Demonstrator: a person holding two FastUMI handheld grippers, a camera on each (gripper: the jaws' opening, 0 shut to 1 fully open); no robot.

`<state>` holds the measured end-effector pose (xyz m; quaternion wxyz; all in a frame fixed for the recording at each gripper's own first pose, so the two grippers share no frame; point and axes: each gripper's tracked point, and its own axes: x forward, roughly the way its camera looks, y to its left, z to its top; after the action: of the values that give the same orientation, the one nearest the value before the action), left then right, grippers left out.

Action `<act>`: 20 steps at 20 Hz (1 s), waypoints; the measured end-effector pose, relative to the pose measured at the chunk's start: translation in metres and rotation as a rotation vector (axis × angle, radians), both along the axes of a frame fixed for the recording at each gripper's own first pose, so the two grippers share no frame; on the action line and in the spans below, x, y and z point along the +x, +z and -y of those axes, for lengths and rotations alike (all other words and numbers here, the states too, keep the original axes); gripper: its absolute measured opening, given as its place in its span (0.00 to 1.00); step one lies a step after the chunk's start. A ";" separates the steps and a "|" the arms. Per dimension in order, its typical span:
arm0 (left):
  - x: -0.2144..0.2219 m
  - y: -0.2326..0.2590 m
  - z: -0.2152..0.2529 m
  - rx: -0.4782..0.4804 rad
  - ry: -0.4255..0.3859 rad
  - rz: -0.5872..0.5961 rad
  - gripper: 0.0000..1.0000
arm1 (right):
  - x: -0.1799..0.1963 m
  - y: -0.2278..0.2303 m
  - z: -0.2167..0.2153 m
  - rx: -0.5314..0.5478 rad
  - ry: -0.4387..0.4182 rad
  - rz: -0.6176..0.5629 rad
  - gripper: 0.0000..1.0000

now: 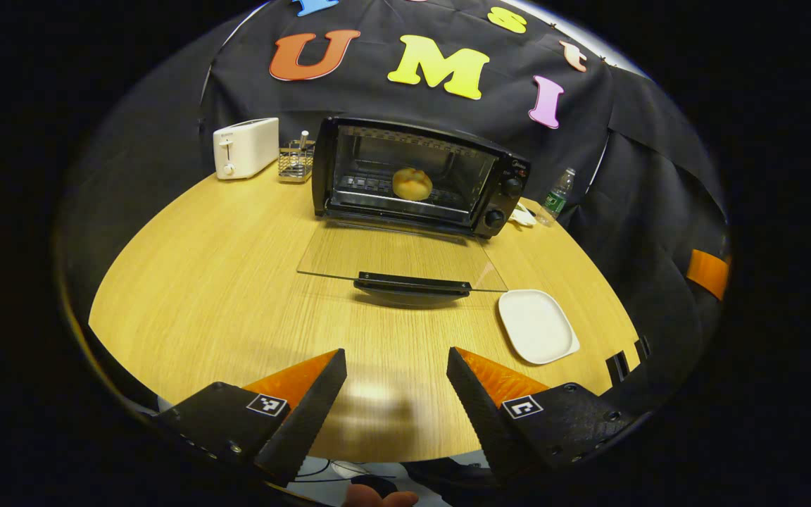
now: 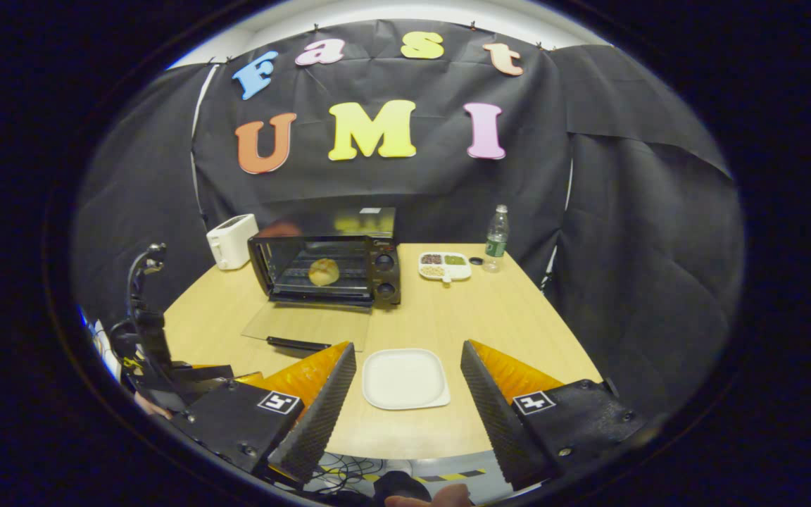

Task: Open the electric oven with the left hand, put the food in, and close the electric oven.

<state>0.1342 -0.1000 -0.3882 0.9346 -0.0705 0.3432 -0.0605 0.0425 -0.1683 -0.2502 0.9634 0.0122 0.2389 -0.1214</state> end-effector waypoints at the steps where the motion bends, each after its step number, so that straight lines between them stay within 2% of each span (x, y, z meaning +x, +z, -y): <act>1: 0.008 -0.006 0.002 0.002 0.008 -0.007 0.95 | -0.003 0.001 0.008 -0.009 -0.013 -0.004 0.95; 7: 0.049 -0.037 0.022 0.033 0.005 -0.032 0.95 | -0.019 0.005 0.051 -0.034 -0.097 -0.031 0.95; 11: 0.061 -0.054 0.030 0.054 0.006 -0.071 0.96 | -0.026 0.006 0.070 -0.039 -0.138 -0.032 0.95; 14: 0.077 -0.056 0.031 0.080 0.005 -0.057 0.96 | -0.028 0.010 0.079 -0.037 -0.156 -0.026 0.95; 15: 0.081 -0.057 0.030 0.090 0.009 -0.058 0.84 | -0.028 0.009 0.080 -0.035 -0.156 -0.026 0.95; 16: 0.086 -0.054 0.028 0.103 0.015 -0.038 0.96 | -0.028 0.010 0.081 -0.035 -0.156 -0.025 0.95; 17: 0.085 -0.055 0.029 0.106 0.014 -0.053 0.94 | -0.027 0.012 0.081 -0.035 -0.155 -0.020 0.95; 18: 0.086 -0.053 0.030 0.106 0.014 -0.038 0.83 | -0.026 0.013 0.081 -0.035 -0.153 -0.015 0.95; 19: 0.084 -0.053 0.031 0.102 0.015 -0.042 0.94 | -0.023 0.012 0.081 -0.031 -0.148 -0.015 0.95; 20: 0.085 -0.049 0.031 0.102 0.015 -0.041 0.82 | -0.021 0.012 0.079 -0.024 -0.144 -0.015 0.95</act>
<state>0.2194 -0.1307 -0.4372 0.9303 -0.0268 0.3643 -0.0345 0.0210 -0.2473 -0.2386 0.9505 0.0167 0.2430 -0.1932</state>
